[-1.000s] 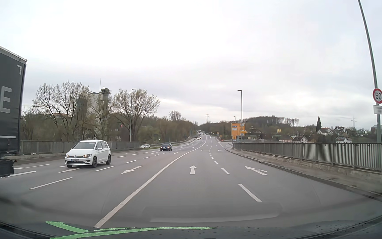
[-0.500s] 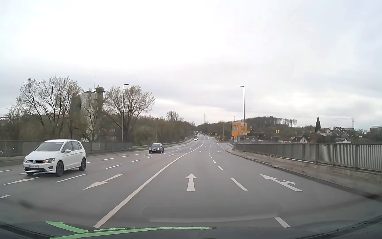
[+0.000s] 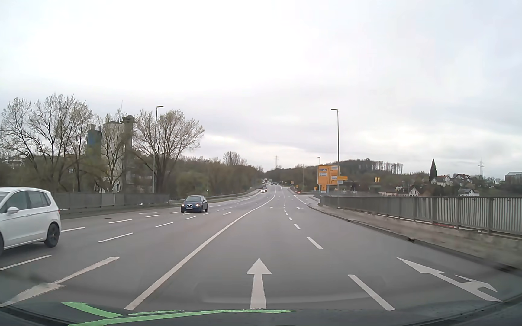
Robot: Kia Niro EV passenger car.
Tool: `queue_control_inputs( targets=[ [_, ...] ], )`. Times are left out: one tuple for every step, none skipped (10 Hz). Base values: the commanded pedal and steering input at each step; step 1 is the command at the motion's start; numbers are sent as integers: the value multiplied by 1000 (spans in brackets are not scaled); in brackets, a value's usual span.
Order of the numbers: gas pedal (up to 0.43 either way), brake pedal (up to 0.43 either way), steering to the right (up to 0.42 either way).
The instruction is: Follow the waypoints while adhering to traffic rules and regulations
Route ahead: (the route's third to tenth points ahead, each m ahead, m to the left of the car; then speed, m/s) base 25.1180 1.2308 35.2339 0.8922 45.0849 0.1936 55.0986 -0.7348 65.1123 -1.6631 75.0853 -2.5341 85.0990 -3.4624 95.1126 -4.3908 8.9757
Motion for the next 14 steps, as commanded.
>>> queue_control_inputs(
  targets=[
    [157,0,14],
    [150,0,14],
    [138,0,14],
    [138,0,11],
    [138,0,9],
    [138,0,8],
    [138,0,6],
    [138,0,6],
    [138,0,7],
    [138,0,6],
    [138,0,6],
    [150,0,6],
    [150,0,6],
    [157,0,6]
  ],
)
